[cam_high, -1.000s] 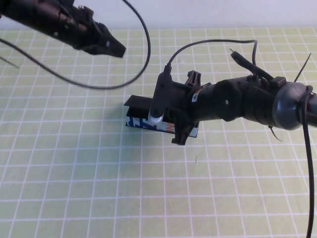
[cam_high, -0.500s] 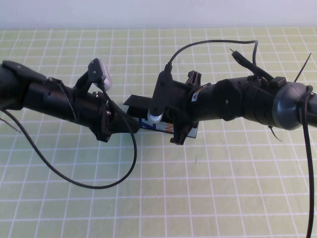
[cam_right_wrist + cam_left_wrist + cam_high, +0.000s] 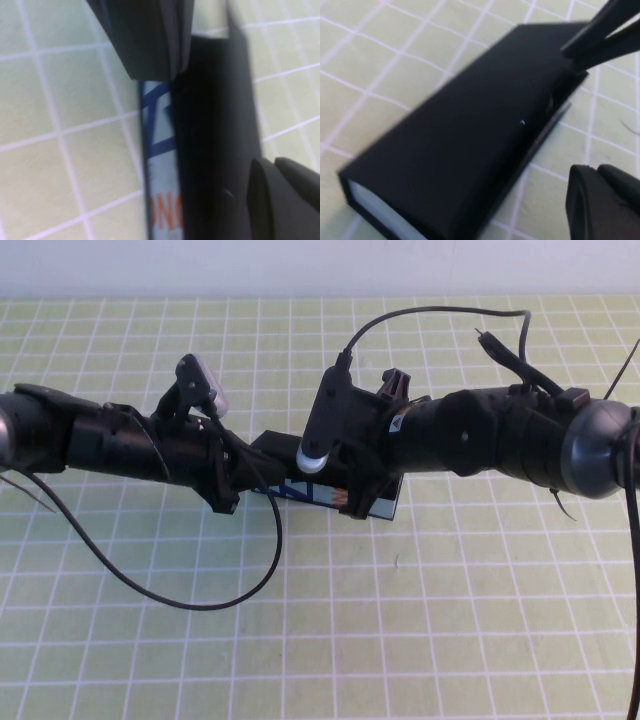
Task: Take glasses out of glasses case
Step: Pick up the glasses from the glasses case
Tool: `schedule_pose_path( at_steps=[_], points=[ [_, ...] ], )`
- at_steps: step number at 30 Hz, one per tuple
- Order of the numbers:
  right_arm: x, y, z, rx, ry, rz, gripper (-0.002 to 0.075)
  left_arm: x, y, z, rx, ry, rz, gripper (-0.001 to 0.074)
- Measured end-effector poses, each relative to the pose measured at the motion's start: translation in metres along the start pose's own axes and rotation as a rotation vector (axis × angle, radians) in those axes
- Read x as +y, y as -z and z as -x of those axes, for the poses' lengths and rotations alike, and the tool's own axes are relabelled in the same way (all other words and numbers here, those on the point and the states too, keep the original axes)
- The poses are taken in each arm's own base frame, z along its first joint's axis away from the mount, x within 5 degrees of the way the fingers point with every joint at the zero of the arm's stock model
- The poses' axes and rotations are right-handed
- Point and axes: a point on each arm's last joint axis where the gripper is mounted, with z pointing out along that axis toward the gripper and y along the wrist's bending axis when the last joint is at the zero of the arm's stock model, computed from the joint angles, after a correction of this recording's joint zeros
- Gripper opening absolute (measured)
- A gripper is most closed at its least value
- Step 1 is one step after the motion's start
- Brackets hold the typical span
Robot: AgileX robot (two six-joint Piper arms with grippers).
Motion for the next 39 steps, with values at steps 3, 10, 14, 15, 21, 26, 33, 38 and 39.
schedule_pose_path(
  at_steps=[3, 10, 14, 15, 21, 26, 33, 38, 39],
  points=[
    [-0.002, 0.002, 0.002, -0.014, -0.005, -0.019, -0.0015, 0.003, 0.0, 0.002, -0.022, -0.015, 0.036, -0.0004],
    [-0.003, 0.003, 0.003, -0.023, -0.03, -0.024, -0.0016, 0.009, 0.0, 0.002, -0.02, -0.016, 0.094, -0.0004],
    [0.0, 0.003, 0.003, -0.02, -0.079, 0.007, -0.0016, 0.009, 0.0, 0.002, -0.021, -0.013, 0.096, -0.0004],
    [0.002, 0.003, 0.002, -0.011, -0.084, 0.027, -0.0016, 0.009, 0.0, 0.002, -0.021, -0.003, 0.097, -0.0004],
    [0.009, 0.004, 0.0, 0.023, -0.11, 0.112, 0.0081, 0.012, 0.002, 0.0, -0.018, 0.092, 0.129, -0.0004],
    [0.011, 0.004, -0.001, 0.033, -0.115, 0.136, 0.0285, 0.02, 0.004, 0.0, -0.008, 0.151, 0.194, -0.0004],
    [0.011, 0.005, 0.0, 0.031, -0.116, 0.135, 0.0333, 0.048, 0.012, 0.042, -0.069, 0.179, 0.269, -0.0004],
    [0.011, 0.005, 0.0, 0.031, -0.116, 0.135, 0.0335, 0.08, -0.002, 0.06, -0.088, 0.22, 0.184, -0.0004],
    [0.011, 0.005, 0.0, 0.031, -0.116, 0.135, 0.0334, 0.087, -0.008, 0.059, -0.084, 0.238, 0.157, -0.0004]
  ],
)
